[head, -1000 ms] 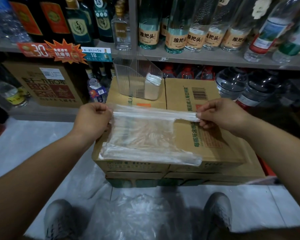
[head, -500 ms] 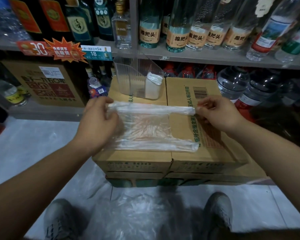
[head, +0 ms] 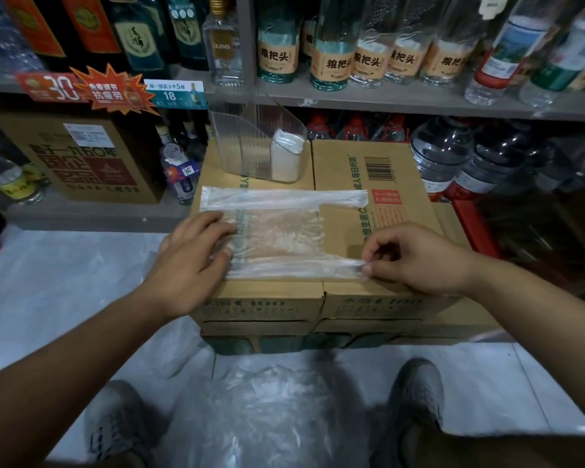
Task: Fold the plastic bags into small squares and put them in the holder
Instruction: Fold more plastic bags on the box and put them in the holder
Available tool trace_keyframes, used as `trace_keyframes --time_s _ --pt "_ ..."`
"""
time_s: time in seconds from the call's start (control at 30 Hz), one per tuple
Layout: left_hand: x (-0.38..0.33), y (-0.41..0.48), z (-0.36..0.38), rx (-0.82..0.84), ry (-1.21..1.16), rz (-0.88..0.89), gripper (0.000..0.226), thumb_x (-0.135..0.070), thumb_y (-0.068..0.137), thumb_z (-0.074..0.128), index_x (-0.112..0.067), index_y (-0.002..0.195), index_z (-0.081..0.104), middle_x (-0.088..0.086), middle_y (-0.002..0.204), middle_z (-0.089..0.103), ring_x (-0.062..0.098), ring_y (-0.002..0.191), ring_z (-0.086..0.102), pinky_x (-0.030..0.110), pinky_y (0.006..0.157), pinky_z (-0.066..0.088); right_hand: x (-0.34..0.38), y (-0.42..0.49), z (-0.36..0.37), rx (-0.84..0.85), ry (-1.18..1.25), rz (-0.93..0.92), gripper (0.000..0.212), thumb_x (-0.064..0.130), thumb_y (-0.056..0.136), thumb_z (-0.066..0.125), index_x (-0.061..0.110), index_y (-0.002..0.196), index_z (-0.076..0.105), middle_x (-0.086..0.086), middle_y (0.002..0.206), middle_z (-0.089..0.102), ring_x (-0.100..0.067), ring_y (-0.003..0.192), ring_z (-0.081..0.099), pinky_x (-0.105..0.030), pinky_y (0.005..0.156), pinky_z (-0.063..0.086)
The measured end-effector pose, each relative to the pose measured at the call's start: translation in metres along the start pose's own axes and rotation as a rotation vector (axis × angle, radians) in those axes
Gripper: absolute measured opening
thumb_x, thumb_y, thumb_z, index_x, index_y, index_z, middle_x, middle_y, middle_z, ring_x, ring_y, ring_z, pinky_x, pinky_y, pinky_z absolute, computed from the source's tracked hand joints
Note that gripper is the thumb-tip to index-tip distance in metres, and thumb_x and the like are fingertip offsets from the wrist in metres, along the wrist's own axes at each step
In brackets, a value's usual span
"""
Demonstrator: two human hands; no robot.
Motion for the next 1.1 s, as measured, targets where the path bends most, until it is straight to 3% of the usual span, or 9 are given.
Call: trace_keyframes --time_s 0.17,0.37,0.53,0.73,0.8,0.93,1.1 --pt "-0.001 0.002 0.002 0.013 0.022 0.001 0.057 -0.056 0.093 0.031 -0.033 0.143 0.047 -0.005 0.157 0.033 0.020 0.146 0.024 0.047 0.112 0.024 -0.002 -0.006 -0.007 -0.046 0.138 -0.010 0.008 0.015 0.084 0.080 0.013 0.082 0.072 0.012 0.070 0.065 -0.002 0.067 0.055 -0.015 0.064 0.046" --pt "-0.001 0.003 0.003 0.050 -0.005 -0.005 0.068 -0.064 0.089 0.023 -0.033 0.146 0.043 -0.007 0.160 0.028 0.017 0.148 0.019 0.048 0.115 0.023 -0.001 -0.009 0.006 0.094 0.116 0.004 0.009 0.021 0.082 0.082 0.026 0.086 0.076 0.008 0.076 0.066 -0.010 0.070 0.056 -0.025 0.067 0.048" --pt "0.005 0.002 0.002 0.167 -0.062 0.012 0.078 -0.062 0.080 0.022 -0.040 0.154 0.033 -0.013 0.166 0.014 0.005 0.151 0.004 0.039 0.121 0.010 -0.006 -0.007 -0.010 -0.068 0.123 0.028 0.008 0.016 0.085 0.078 0.017 0.079 0.073 0.003 0.070 0.067 -0.007 0.068 0.057 -0.018 0.063 0.047" --pt "0.005 0.001 0.005 0.244 -0.009 0.034 0.079 -0.072 0.082 0.014 -0.048 0.157 0.015 -0.024 0.165 -0.004 -0.001 0.151 -0.011 0.038 0.124 0.002 -0.016 -0.005 -0.018 -0.219 0.132 0.081 0.006 0.014 0.085 0.079 0.012 0.083 0.074 0.003 0.071 0.066 -0.002 0.062 0.056 -0.012 0.060 0.048" --pt "0.004 0.000 0.004 0.259 -0.034 0.022 0.078 -0.075 0.082 0.013 -0.050 0.156 0.011 -0.029 0.161 -0.008 -0.005 0.150 -0.014 0.034 0.122 0.000 -0.016 -0.006 -0.017 -0.214 0.179 0.085 0.009 0.008 0.081 0.082 0.012 0.084 0.074 0.009 0.069 0.066 -0.001 0.063 0.055 -0.011 0.062 0.048" --pt "0.004 -0.001 0.003 0.281 -0.059 0.012 0.073 -0.062 0.087 0.027 -0.050 0.157 0.009 -0.027 0.164 -0.008 -0.007 0.149 -0.014 0.034 0.123 -0.001 -0.016 -0.006 -0.014 -0.161 0.134 0.084 0.013 0.006 0.080 0.082 0.015 0.083 0.074 0.011 0.069 0.065 0.001 0.063 0.055 -0.012 0.063 0.048" --pt "0.002 0.000 0.004 0.299 -0.016 0.027 0.077 -0.052 0.086 0.035 -0.047 0.158 0.005 -0.027 0.163 -0.011 -0.007 0.149 -0.016 0.034 0.121 0.001 -0.008 -0.004 -0.016 -0.280 0.151 0.023 0.010 0.009 0.084 0.079 0.014 0.081 0.071 0.005 0.073 0.066 -0.002 0.065 0.056 -0.013 0.064 0.048"
Point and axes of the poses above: each hand's wrist, its own y-axis towards the middle knuckle, its own z-axis out of the palm, x = y × z, the point moved 6 cm from there along y, towards the middle knuckle
